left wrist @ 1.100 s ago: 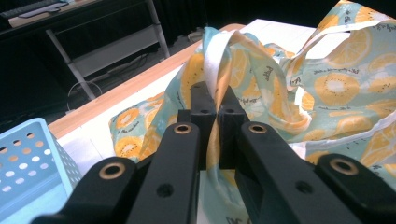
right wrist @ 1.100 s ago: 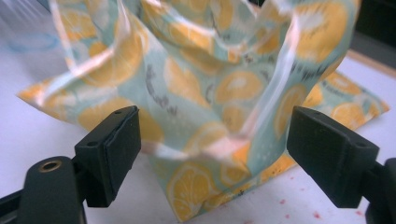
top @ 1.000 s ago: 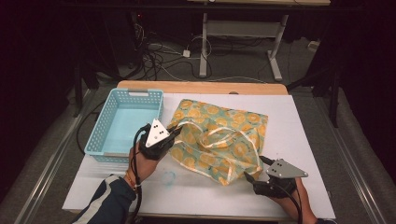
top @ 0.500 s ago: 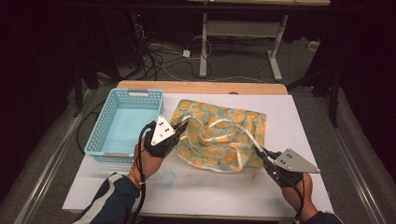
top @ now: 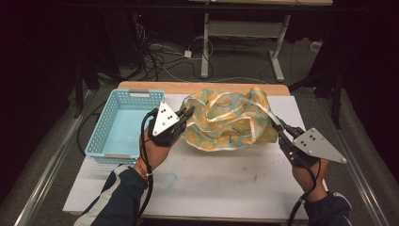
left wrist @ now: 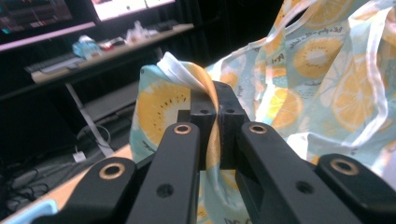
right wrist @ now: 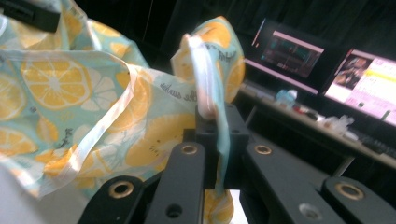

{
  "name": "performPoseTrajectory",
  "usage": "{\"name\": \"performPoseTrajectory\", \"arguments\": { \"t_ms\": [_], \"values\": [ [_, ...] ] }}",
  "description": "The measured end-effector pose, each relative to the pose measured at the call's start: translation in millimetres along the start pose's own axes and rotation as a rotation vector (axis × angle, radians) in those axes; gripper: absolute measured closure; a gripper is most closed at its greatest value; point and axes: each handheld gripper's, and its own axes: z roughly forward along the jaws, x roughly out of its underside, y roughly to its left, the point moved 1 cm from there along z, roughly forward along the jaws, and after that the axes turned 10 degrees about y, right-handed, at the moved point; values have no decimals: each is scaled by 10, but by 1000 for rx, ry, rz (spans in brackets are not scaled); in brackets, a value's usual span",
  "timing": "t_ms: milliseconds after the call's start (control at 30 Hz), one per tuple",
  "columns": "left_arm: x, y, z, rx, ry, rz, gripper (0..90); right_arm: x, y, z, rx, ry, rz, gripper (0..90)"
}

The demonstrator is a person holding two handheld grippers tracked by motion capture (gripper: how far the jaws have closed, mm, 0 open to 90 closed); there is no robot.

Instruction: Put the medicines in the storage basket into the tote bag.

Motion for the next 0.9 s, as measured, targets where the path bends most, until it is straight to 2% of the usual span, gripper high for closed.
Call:
{"name": "performPoseTrajectory", "arguments": {
  "t_ms": [267,333,467,567,700,900],
  "values": [
    [-202,139,-119,-41,-51,-10,866,-306,-223,1,48,-77,44,892],
    [-245,174,-148,-43,-63,-19,866,-376,-257,2,64,-90,37,892],
    [-316,188,-165,-53,-74,-12,866,-527,-290,-13,79,-117,20,892],
    [-345,182,-152,-60,-83,-9,866,-601,-304,-5,85,-130,31,892],
    [-323,174,-44,-63,-88,-7,865,-590,-305,81,98,-126,39,893],
    [-258,162,217,-81,-81,-21,865,-411,-323,317,138,-78,66,892]
  ]
}}
